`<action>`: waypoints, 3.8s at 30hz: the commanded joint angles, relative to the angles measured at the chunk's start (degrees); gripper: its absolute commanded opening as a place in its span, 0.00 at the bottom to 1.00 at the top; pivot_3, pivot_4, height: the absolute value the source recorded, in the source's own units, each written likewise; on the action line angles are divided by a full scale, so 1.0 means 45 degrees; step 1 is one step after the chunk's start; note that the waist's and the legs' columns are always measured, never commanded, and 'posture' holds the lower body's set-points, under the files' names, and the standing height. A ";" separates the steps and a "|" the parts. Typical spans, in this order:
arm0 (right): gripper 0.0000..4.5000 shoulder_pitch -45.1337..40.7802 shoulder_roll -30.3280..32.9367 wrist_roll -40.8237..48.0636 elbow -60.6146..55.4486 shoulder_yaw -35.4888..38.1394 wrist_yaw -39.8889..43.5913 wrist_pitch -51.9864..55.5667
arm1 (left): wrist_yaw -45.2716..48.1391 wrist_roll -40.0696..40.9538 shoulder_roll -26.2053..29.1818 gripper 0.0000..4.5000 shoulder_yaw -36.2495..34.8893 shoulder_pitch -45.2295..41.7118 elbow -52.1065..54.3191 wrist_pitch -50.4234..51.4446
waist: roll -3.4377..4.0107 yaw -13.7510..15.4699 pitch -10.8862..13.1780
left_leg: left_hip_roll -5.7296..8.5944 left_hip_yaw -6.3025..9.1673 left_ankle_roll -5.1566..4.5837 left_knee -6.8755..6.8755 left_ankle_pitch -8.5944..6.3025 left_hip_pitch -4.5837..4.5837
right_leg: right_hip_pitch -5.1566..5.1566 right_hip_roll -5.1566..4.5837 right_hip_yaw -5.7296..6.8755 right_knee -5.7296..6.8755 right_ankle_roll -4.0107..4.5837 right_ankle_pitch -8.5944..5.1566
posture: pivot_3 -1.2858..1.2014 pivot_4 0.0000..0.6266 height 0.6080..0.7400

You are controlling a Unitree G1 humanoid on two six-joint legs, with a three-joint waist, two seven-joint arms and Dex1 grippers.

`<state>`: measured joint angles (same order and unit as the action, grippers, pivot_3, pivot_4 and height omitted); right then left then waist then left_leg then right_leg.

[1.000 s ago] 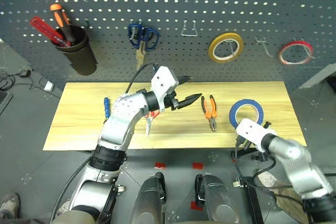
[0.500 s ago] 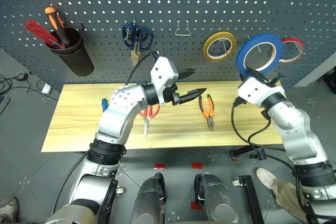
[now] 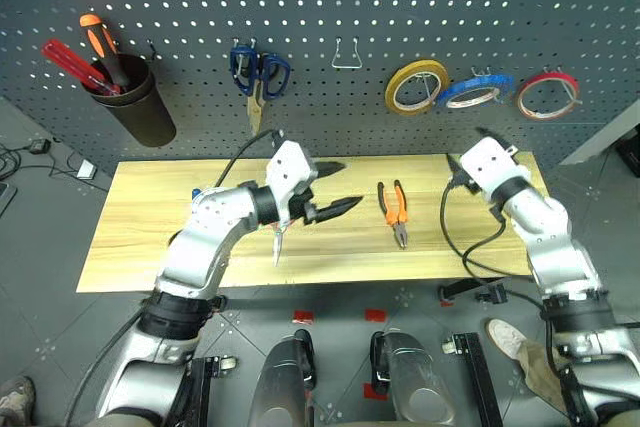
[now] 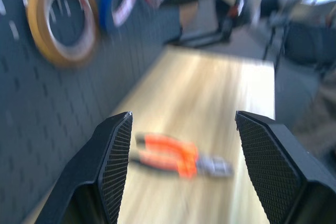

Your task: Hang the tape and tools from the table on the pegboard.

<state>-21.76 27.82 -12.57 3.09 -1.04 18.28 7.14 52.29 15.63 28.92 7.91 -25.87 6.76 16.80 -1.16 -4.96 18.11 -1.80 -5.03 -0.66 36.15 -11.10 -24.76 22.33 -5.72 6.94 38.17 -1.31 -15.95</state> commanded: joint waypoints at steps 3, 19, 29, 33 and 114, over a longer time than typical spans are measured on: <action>1.00 0.1565 -0.2073 0.1736 -0.4454 -0.0235 0.0590 0.6852 | 0.0720 -0.0583 0.1898 0.73 -0.0337 0.1656 0.0662 -0.0463 | 0.0008 -0.0065 -0.0002 | -0.0019 0.0000 0.0002 0.0001 -0.0001 0.0009 | 0.0004 0.0011 -0.0011 0.0016 0.0005 0.0001 | 0.42 0.47 1.00; 1.00 -0.3369 -0.6145 0.2238 0.1450 0.0454 -0.2779 1.2004 | 0.1043 -0.1516 0.4132 0.73 -0.0727 0.3903 0.1078 -0.1523 | 0.0014 0.0156 0.0011 | -0.0009 -0.0066 0.0013 -0.0014 0.0024 -0.0059 | 0.0201 -0.0016 -0.0064 0.0155 0.0094 0.0020 | 0.45 0.52 1.00; 1.00 -0.5574 -0.6508 0.3015 0.6383 0.1799 -0.3551 0.9854 | 0.1040 -0.1627 0.4023 0.73 -0.0579 0.3613 0.0987 -0.1502 | 0.0014 0.0004 0.0022 | -0.0033 -0.0112 0.0014 -0.0034 0.0023 -0.0047 | 0.0220 -0.0002 -0.0085 0.0170 0.0094 0.0003 | 0.46 0.53 1.00; 1.00 -0.6323 -0.6164 0.2888 0.8414 0.1860 -0.3678 0.8893 | 0.1042 -0.1633 0.3885 0.73 -0.0510 0.3350 0.0783 -0.1522 | 0.0014 0.0007 0.0022 | -0.0030 -0.0124 0.0015 -0.0031 0.0022 -0.0047 | 0.0220 -0.0004 -0.0097 0.0165 0.0094 0.0003 | 0.46 0.53 1.00; 0.99 -1.0809 -0.6855 0.2087 1.1656 0.0449 -0.6151 -0.4385 | -0.3815 0.2377 0.2231 0.73 -0.3818 0.1932 0.2860 0.4544 | -0.0218 0.0494 -0.0009 | -0.0179 -0.0283 0.0088 -0.0012 0.0045 -0.0014 | 0.0299 0.0145 -0.0283 0.0189 0.0169 0.0044 | 0.48 0.51 1.00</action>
<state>-70.90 -3.48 -4.97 58.54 -1.02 -9.50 -14.62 36.03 26.71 39.49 -8.91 -17.59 19.29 38.24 -2.14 -2.74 18.07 -2.61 -6.27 -0.26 36.10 -10.87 -24.82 23.65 -5.07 5.69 39.02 -0.54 -15.72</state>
